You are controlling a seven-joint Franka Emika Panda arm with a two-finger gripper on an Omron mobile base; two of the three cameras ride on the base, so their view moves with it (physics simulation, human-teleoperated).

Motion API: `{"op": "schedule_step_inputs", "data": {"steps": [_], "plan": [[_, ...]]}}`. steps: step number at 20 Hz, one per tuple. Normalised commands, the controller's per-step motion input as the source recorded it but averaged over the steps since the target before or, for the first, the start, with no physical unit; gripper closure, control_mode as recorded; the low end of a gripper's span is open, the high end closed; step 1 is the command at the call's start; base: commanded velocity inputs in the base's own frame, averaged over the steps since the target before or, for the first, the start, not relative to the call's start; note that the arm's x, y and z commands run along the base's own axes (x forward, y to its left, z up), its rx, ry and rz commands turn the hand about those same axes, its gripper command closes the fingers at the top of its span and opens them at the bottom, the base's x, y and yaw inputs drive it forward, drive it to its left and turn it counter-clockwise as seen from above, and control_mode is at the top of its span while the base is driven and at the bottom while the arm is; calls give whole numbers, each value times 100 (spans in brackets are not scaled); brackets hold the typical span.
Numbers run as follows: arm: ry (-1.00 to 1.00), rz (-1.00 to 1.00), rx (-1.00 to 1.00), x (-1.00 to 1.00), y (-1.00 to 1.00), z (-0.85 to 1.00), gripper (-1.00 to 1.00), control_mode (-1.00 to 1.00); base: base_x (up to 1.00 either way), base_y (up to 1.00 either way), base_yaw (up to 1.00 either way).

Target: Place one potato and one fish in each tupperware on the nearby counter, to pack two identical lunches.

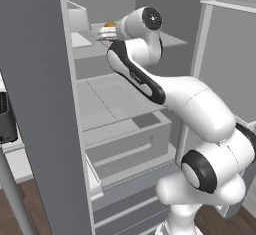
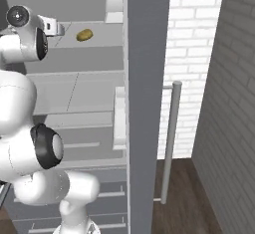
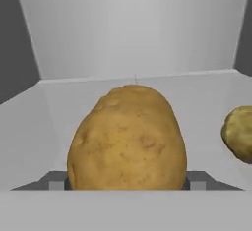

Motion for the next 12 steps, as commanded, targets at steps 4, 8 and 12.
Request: {"op": "schedule_step_inputs", "data": {"steps": [4,8,12], "plan": [[-42,1,25,-100,-8,10,100,-100,0,0,0],[-18,0,22,-100,-23,91,100,-100,0,0,0],[2,0,12,-100,-30,91,100,-100,0,0,0]]}}
